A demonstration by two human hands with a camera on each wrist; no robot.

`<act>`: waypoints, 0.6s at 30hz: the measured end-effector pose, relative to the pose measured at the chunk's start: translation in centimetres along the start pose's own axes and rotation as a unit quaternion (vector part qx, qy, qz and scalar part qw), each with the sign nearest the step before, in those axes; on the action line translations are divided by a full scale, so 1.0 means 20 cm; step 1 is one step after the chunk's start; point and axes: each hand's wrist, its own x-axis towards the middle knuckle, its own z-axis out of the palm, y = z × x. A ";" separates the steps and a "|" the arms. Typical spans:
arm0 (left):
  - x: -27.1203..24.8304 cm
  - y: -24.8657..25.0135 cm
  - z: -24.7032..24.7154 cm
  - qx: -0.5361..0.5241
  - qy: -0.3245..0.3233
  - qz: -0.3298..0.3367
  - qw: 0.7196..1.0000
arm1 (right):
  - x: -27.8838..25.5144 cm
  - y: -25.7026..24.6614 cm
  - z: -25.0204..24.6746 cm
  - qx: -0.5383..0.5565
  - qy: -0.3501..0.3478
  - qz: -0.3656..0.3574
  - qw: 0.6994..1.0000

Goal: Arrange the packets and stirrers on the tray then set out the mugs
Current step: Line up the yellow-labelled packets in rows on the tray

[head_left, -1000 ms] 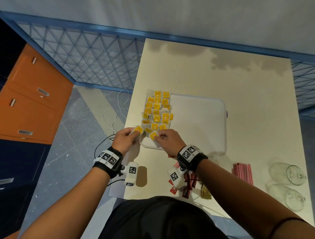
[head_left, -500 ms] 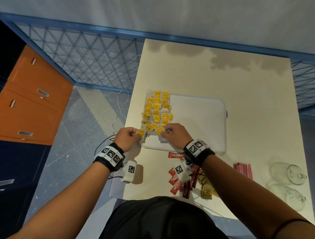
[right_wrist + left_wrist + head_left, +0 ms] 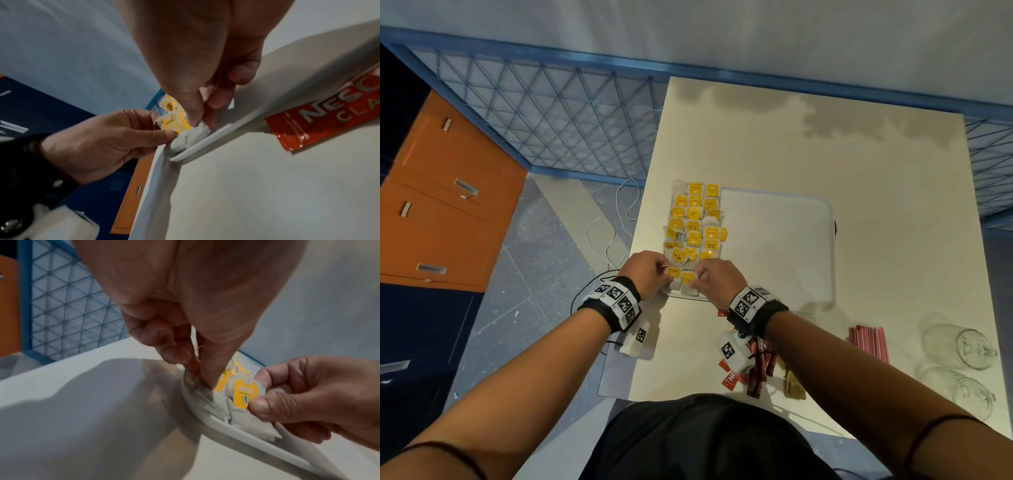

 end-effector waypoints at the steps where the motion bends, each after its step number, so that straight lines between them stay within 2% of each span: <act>1: 0.00 0.01 0.00 0.012 0.001 -0.001 1.000 | 0.01 0.00 0.01 -0.010 0.008 0.005 1.000; 6: 0.01 0.04 -0.01 0.030 0.007 -0.002 1.000 | 0.02 -0.02 0.04 -0.057 0.047 0.001 0.997; 13: 0.03 0.05 0.02 0.069 -0.010 0.071 0.995 | 0.02 0.01 0.06 -0.089 0.040 -0.028 0.995; 18: 0.04 0.07 0.01 0.091 -0.009 0.050 0.995 | 0.02 0.02 0.05 -0.090 0.051 -0.036 0.994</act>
